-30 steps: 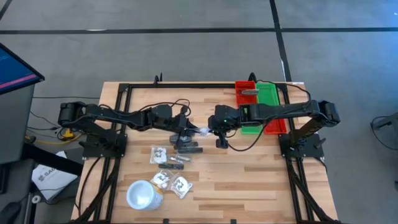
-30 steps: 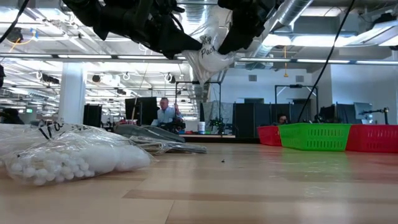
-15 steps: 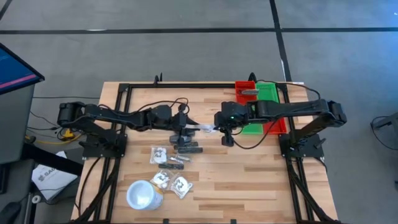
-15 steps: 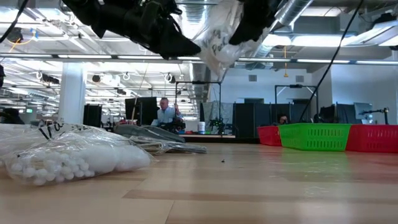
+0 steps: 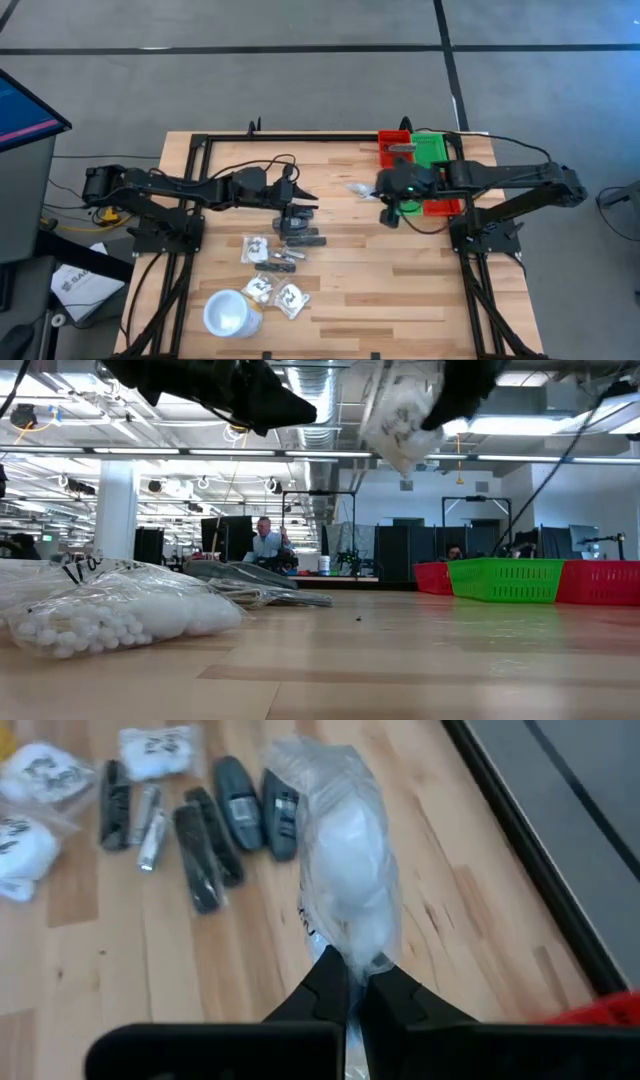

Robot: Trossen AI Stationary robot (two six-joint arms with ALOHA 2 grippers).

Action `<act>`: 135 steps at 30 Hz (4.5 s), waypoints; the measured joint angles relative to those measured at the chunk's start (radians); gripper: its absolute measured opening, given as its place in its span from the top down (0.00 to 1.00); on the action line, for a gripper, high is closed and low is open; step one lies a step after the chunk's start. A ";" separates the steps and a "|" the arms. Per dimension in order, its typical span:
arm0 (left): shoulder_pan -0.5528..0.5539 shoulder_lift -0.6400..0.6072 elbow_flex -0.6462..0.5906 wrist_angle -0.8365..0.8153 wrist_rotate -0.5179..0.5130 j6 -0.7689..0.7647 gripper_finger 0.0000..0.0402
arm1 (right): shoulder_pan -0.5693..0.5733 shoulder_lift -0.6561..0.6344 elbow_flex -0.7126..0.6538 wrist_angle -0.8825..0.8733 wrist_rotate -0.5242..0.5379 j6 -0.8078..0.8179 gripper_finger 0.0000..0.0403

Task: Pick & Place Travel size toiletries
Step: Put the white cotton pack into the top green bin

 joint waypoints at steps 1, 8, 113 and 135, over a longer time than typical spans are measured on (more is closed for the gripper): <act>-0.003 0.000 0.000 0.002 0.000 0.000 0.78 | 0.000 -0.035 -0.044 0.032 0.003 0.011 1.00; -0.011 0.002 0.000 0.004 0.000 -0.004 0.78 | -0.044 -0.295 -0.274 0.100 0.076 0.086 1.00; -0.012 0.004 0.000 0.004 0.001 -0.008 0.78 | -0.869 -0.134 -0.902 0.948 0.168 0.255 0.83; -0.013 0.004 0.000 0.003 0.001 -0.026 0.78 | -0.814 -0.138 -0.901 0.953 0.150 0.247 0.49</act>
